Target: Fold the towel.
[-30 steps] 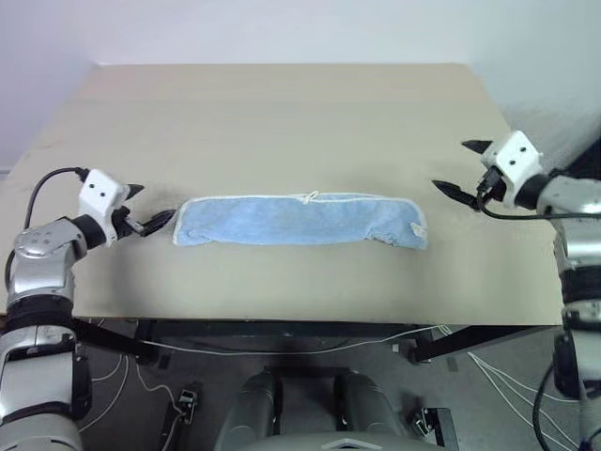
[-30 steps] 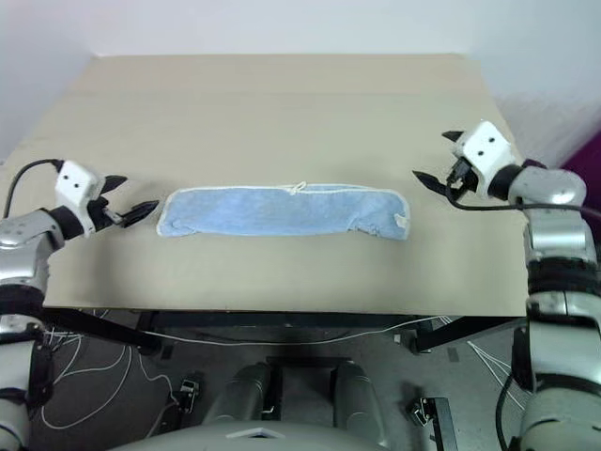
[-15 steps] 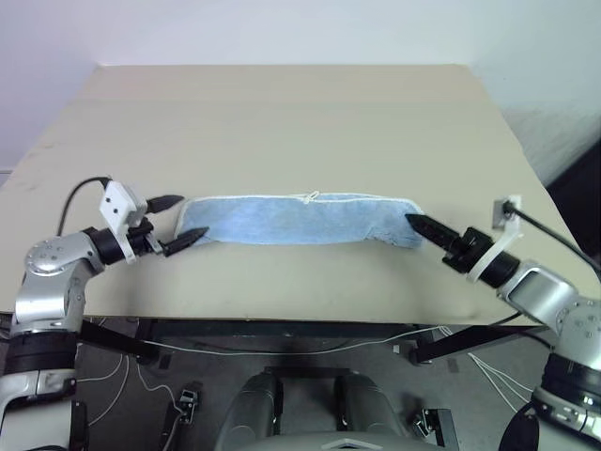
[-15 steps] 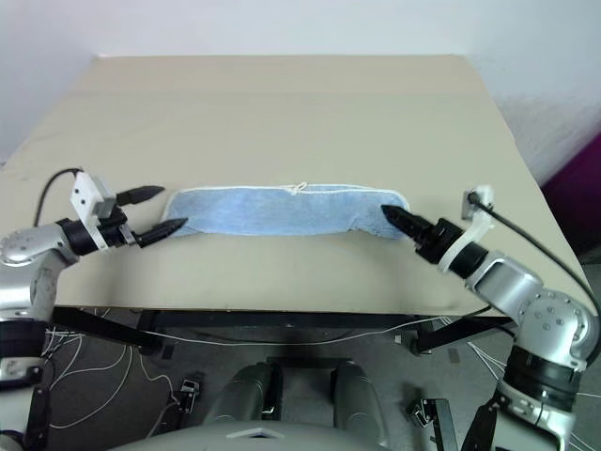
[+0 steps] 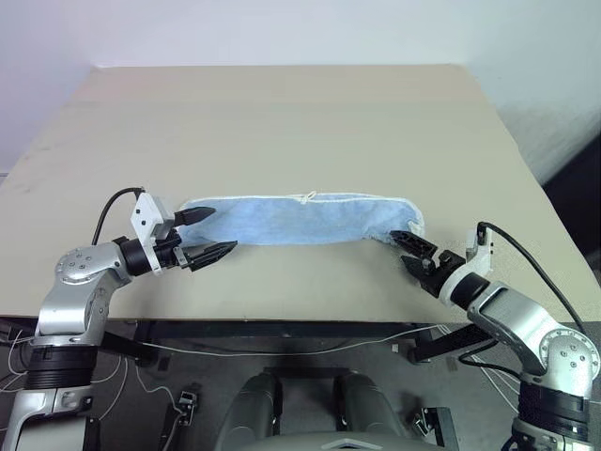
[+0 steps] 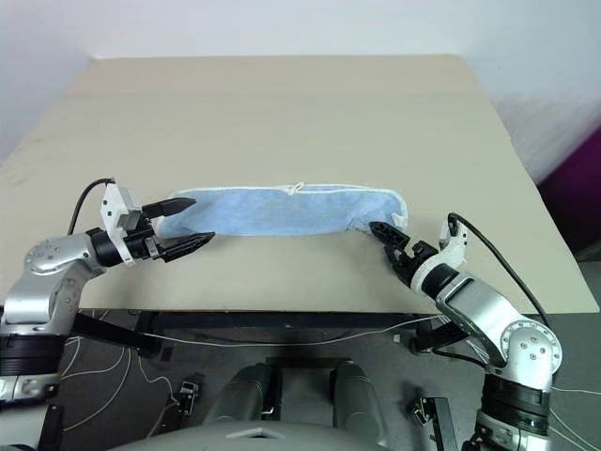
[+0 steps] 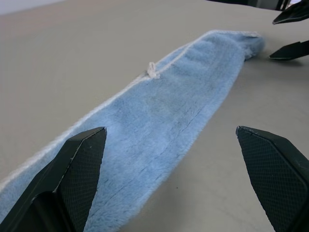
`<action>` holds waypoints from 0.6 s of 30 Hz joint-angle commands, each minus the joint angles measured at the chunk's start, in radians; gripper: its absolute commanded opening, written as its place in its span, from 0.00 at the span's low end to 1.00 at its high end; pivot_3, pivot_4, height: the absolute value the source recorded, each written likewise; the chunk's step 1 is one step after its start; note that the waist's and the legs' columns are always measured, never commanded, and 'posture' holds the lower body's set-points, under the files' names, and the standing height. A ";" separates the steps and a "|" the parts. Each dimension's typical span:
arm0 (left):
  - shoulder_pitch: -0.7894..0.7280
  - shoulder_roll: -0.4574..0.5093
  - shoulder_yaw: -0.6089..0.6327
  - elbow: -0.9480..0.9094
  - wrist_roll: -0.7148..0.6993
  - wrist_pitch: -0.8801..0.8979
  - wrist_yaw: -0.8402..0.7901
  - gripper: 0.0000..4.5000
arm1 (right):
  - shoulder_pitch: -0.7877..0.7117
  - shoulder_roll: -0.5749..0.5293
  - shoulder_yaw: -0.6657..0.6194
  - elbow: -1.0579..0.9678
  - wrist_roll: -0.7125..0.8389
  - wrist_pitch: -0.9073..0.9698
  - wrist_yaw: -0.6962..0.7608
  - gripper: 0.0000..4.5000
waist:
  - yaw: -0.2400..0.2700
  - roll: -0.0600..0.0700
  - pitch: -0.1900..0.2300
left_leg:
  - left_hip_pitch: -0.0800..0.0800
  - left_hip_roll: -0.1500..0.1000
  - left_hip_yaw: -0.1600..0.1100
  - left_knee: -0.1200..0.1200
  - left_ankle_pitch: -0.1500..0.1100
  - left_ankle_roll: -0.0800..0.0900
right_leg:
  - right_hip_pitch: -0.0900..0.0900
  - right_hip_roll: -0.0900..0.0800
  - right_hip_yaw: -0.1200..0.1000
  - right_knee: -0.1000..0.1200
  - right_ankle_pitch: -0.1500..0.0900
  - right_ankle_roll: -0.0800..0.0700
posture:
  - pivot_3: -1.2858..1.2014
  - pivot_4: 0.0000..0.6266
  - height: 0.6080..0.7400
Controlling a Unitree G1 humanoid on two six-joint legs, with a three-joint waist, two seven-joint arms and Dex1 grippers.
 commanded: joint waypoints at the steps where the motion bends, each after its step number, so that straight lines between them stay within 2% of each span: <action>1: 0.000 -0.001 0.003 -0.046 -0.014 0.002 0.006 1.00 | -0.030 0.016 0.019 0.024 0.010 -0.074 -0.064 0.99 | 0.000 0.000 0.000 | 0.000 0.000 0.000 0.000 0.000 0.000 | 0.000 0.000 0.000 0.000 0.000 0.000 | 0.52 0.24 1.00; 10: 0.031 -0.004 0.010 -0.083 -0.019 0.007 0.012 1.00 | -0.051 0.075 0.016 0.055 -0.063 -0.225 -0.152 0.99 | 0.000 -0.002 -0.001 | 0.002 0.000 0.000 0.000 0.000 0.000 | 0.002 0.000 0.000 0.000 0.000 0.000 | 0.52 0.24 1.00; 13: 0.034 -0.004 0.011 -0.085 -0.019 0.004 0.014 1.00 | -0.040 0.091 0.010 0.059 -0.095 -0.262 -0.164 0.87 | 0.004 -0.004 -0.003 | 0.003 0.000 0.000 0.000 0.000 0.000 | 0.003 0.000 0.000 -0.001 0.000 0.000 | 0.52 0.24 1.00; 18: 0.037 -0.007 0.006 -0.088 -0.019 0.000 0.015 1.00 | -0.049 0.116 0.004 0.052 -0.123 -0.301 -0.162 0.51 | 0.006 -0.004 -0.003 | 0.003 0.000 -0.001 0.000 0.000 0.000 | 0.004 0.000 0.000 -0.001 0.000 0.000 | 0.52 0.24 1.00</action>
